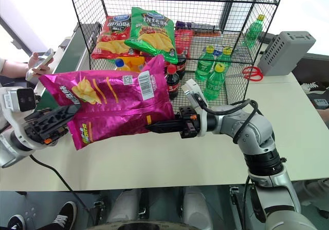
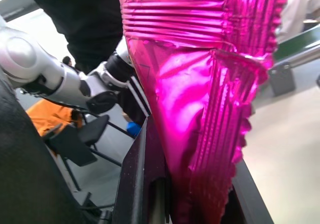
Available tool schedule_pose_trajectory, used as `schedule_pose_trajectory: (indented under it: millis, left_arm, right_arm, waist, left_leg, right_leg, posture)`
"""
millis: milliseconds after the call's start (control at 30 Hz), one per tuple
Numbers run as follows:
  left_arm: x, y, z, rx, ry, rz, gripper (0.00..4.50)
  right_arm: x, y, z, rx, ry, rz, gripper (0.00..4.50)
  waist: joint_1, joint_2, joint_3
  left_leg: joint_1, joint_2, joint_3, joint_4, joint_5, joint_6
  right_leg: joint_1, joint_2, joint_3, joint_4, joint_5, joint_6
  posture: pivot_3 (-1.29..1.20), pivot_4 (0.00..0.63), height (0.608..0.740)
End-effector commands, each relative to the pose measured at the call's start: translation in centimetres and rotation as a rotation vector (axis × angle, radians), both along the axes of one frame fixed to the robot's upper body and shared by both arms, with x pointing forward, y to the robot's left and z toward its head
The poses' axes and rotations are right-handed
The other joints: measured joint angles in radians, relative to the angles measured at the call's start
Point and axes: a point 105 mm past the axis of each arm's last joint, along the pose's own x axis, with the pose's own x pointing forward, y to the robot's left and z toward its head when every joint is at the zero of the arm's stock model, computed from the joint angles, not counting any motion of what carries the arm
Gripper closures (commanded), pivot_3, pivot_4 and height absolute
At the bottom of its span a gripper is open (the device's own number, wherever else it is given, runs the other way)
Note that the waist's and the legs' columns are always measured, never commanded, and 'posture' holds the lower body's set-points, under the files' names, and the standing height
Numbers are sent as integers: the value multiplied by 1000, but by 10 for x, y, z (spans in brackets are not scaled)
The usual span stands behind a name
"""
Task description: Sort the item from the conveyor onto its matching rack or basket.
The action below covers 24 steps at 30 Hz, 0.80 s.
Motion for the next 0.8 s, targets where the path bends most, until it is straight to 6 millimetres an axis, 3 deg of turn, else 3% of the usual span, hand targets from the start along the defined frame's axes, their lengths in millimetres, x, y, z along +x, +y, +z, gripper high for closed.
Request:
schedule_pose_trajectory:
  millis: [33,100,267,400,567,800]
  left_arm:
    - [-1,4,6,56,-99,47,0]
    - [1,6,7,67,-130,82,0]
    - [18,1,-2,195,-267,195,0]
    - [28,-10,-5,202,-296,151,0]
    - [41,-20,-2,222,-327,101,0]
    - [47,-26,-7,257,-357,86,0]
  right_arm:
    - [14,-23,14,-7,-163,-176,4452]
    - [19,-33,21,10,-211,-261,4452]
    - [30,-60,67,179,-468,-603,4452]
    - [50,-93,91,217,-618,-871,4452]
    - [58,-126,96,59,-922,-1049,4452]
    - [62,-151,86,-284,-1384,-1108,4452]
  waist:
    - [2,0,0]
    - [3,0,0]
    - [3,0,0]
    - [2,0,0]
    - [3,0,0]
    - [-3,0,0]
  left_leg:
    - [0,0,0,0,0,0]
    - [-1,0,0,0,0,0]
    - [-2,0,0,0,0,0]
    - [-2,0,0,0,0,0]
    - [-3,-1,0,0,0,0]
    - [-3,0,1,0,0,0]
  right_leg:
    - [0,0,0,0,0,0]
    - [0,-1,0,-1,0,0]
    - [-1,0,0,-1,0,0]
    - [-1,0,0,-1,0,0]
    - [-1,0,0,-2,0,1]
    - [-2,0,0,-1,0,1]
  posture:
    - [0,150,740]
    - [0,150,740]
    - [0,150,740]
    - [0,150,740]
    - [0,150,740]
    - [0,150,740]
